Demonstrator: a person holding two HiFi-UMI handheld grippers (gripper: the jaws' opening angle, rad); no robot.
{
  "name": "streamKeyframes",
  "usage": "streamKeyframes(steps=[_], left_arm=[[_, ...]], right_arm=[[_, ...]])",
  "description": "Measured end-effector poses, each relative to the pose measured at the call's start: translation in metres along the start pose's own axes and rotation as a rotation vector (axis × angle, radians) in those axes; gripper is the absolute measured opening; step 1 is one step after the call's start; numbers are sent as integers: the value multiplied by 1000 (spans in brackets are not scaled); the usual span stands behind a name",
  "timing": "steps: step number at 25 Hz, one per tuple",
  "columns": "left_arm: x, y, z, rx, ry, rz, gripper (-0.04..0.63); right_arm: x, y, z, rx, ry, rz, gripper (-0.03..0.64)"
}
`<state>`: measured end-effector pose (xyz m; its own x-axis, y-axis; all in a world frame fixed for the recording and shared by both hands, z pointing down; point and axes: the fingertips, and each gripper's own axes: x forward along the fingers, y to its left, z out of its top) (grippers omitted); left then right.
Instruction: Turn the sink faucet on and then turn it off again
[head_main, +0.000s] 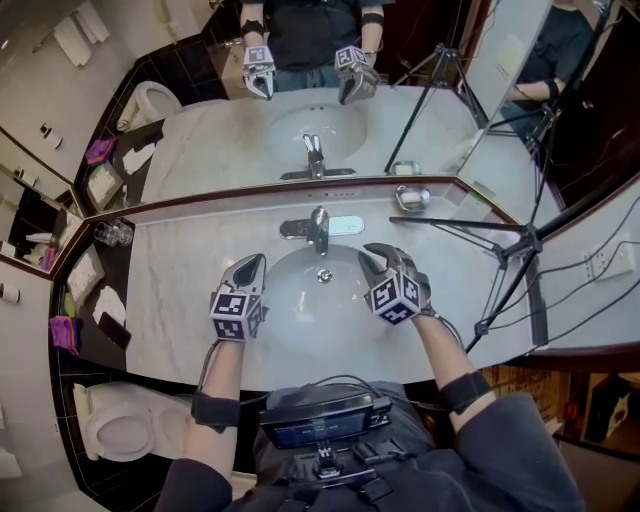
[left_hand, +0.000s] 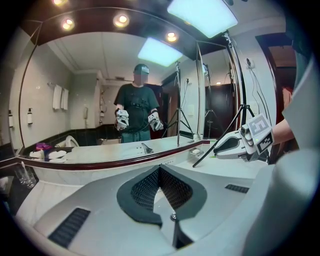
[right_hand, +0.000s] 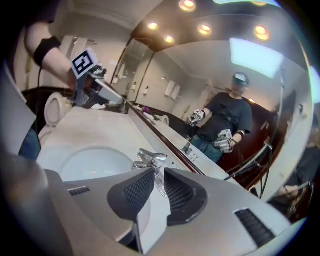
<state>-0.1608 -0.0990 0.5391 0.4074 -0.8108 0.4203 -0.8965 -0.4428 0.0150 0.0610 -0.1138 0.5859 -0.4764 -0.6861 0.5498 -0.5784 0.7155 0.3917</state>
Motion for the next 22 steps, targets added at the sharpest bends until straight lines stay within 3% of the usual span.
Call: streamKeyframes(steps=[5,11,22], left_arm=[[6,4,0,11,4,6,0],[15,8,-3,8,8,7,0],[32,22,-8,-10,22,12,0]], right_arm=[[31,18,5,-301,27,37,177],[75,17,10,-447,29,25,274],[142,34,26,-671,22,58,278]])
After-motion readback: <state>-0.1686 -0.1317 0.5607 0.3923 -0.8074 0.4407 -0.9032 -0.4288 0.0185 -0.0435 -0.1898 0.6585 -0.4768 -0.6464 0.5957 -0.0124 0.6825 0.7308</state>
